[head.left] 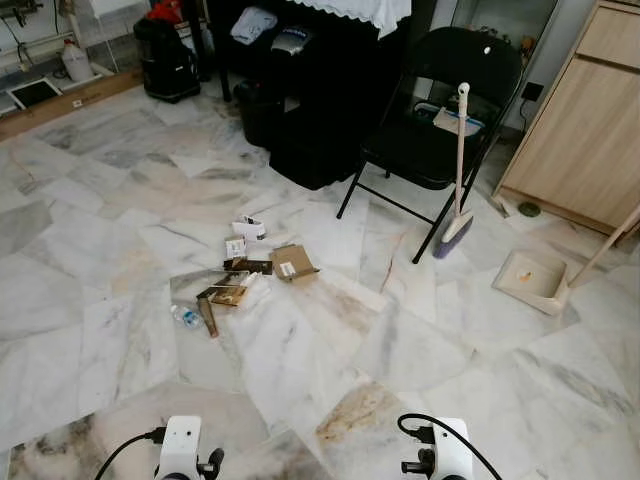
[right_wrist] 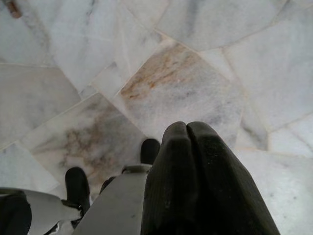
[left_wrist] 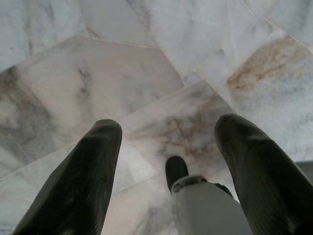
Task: Sweep floor
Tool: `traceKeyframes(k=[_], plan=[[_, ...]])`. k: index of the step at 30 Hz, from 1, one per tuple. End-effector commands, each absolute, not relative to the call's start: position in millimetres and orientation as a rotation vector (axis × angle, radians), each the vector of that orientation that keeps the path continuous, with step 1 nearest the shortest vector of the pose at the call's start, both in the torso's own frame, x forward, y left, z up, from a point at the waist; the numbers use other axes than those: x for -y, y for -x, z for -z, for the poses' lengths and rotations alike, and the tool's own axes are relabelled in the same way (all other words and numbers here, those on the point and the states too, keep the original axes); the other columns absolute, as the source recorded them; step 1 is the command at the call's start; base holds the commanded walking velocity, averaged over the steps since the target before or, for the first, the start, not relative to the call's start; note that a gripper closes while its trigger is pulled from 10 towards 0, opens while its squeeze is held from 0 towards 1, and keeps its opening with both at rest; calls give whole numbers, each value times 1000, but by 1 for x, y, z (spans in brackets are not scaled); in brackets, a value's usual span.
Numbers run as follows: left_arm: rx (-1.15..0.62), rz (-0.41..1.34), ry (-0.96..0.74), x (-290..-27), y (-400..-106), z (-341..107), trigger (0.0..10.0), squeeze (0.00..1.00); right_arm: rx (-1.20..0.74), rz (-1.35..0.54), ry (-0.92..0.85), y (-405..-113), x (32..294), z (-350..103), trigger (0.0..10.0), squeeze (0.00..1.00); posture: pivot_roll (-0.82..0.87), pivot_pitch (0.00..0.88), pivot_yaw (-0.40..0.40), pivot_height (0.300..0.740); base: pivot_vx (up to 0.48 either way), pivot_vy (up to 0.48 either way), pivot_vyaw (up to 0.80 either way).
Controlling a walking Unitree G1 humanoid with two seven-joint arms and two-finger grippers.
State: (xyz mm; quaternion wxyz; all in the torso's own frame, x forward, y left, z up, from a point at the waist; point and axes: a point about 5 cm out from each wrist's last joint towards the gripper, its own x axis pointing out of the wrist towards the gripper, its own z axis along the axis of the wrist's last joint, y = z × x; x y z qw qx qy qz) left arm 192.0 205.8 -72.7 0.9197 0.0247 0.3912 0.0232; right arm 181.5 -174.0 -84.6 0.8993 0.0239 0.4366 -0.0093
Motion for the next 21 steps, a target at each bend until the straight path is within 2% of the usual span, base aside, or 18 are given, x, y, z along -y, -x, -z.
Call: traceKeyframes(k=[1,21], plan=[[-842,-40,-48,-205,-184,77,10000,0,-920,21,-45,-178,174,86,10000,0,70,87,-27,740,0,0,-513],[-839,-36,-77,-205,-184,77,10000,0,-919,21,-44,-178,175,86,10000,0,70,96,-31,740,0,0,-524]])
